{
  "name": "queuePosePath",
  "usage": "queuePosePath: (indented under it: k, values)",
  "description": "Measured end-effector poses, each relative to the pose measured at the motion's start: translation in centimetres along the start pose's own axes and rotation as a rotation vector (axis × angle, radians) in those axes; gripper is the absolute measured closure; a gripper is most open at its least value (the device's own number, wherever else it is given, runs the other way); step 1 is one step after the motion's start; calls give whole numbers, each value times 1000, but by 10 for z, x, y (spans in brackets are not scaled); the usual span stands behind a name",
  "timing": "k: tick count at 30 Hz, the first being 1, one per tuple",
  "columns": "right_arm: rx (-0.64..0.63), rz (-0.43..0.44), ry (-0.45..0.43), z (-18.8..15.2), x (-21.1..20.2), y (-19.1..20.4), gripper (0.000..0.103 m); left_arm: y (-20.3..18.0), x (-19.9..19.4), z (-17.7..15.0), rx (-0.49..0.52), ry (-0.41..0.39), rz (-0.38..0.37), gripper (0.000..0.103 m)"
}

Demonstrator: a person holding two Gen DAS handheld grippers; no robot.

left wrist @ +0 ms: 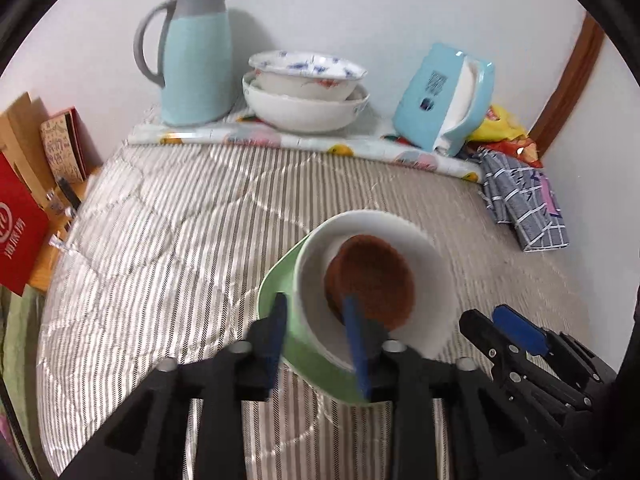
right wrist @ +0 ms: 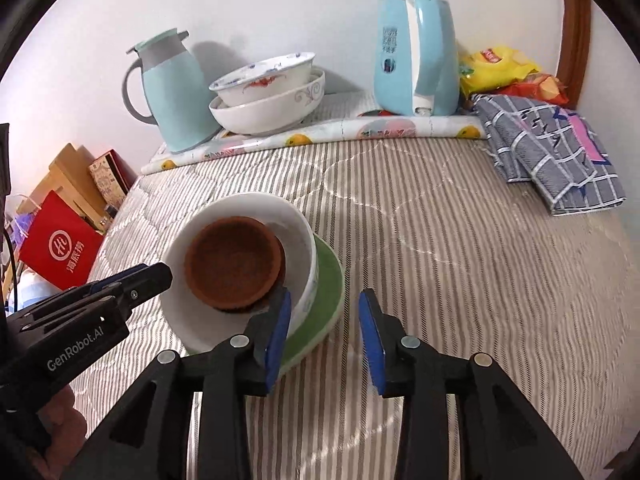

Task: Organize plates and bowls

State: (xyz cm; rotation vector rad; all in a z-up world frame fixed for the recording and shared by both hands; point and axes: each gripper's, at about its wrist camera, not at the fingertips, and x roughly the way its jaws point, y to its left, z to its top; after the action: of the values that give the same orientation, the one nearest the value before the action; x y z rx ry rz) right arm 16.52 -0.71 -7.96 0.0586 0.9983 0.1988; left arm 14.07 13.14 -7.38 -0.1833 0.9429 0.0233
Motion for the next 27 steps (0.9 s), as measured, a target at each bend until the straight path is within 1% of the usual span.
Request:
queuePosePath:
  k: [1, 3, 4, 5, 8, 11, 13, 15, 18, 21, 25, 26, 27]
  values:
    - [-3, -13, -13, -1, -7, -2, 58, -4, -8, -2, 9, -20, -1, 64]
    - [-6, -42, -43, -5, -24, -5, 54, -10, -18, -6, 19, -41, -10, 64]
    - [-2, -46, -49, -6, -29, -7, 50, -13, -22, -8, 24, -47, -14, 63]
    - [12, -48, -58, -9, -38, -12, 49, -19, -29, -11, 31, -58, -15, 61]
    - [40, -45, -71, -17, -57, -24, 49, -28, -44, -20, 40, -91, -26, 53]
    - [48, -72, -91, -26, -74, -34, 49, -38, -59, -30, 43, -121, -30, 52]
    - [59, -71, -108, -32, -89, -42, 49, -43, -66, -35, 49, -135, -32, 49]
    - [67, -76, -128, -39, -102, -47, 48, -50, -76, -41, 61, -163, -14, 45]
    - [61, -100, -137, -47, -115, -52, 48, -56, -89, -51, 69, -197, 4, 43]
    - [49, -151, -157, -57, -131, -55, 48, -61, -100, -60, 64, -209, -7, 38]
    - [43, -145, -178, -71, -149, -61, 48, -68, -112, -73, 70, -222, -20, 35]
    - [47, -151, -185, -75, -153, -63, 46, -70, -115, -76, 75, -222, -21, 35]
    - [50, -155, -190, -78, -157, -64, 40, -72, -118, -79, 82, -222, -22, 33]
